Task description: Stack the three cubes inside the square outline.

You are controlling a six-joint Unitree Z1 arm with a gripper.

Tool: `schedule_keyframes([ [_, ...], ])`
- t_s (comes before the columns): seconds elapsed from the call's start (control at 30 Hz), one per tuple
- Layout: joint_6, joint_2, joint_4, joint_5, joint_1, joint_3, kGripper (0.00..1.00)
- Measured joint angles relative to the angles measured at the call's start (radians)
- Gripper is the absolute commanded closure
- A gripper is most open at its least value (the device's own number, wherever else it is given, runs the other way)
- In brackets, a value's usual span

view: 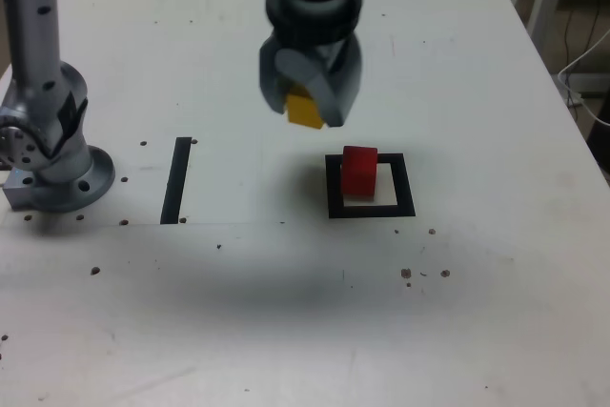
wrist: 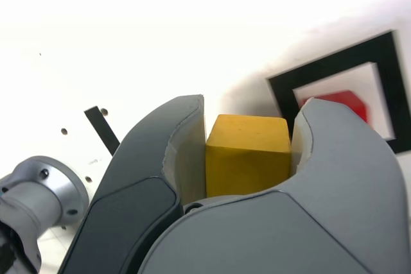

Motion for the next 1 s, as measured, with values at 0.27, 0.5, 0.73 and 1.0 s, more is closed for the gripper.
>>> schedule_keyframes([
  [0.27, -0.03, 0.065, 0.068, -0.059, -0.022, -0.121, 0.69],
  [0.5, -0.091, 0.115, 0.075, -0.097, -0.037, -0.183, 0.69],
  [0.73, -0.155, 0.142, 0.068, -0.107, -0.038, -0.198, 0.69],
  [1.0, -0.179, 0.163, 0.05, -0.111, -0.034, -0.199, 0.69],
])
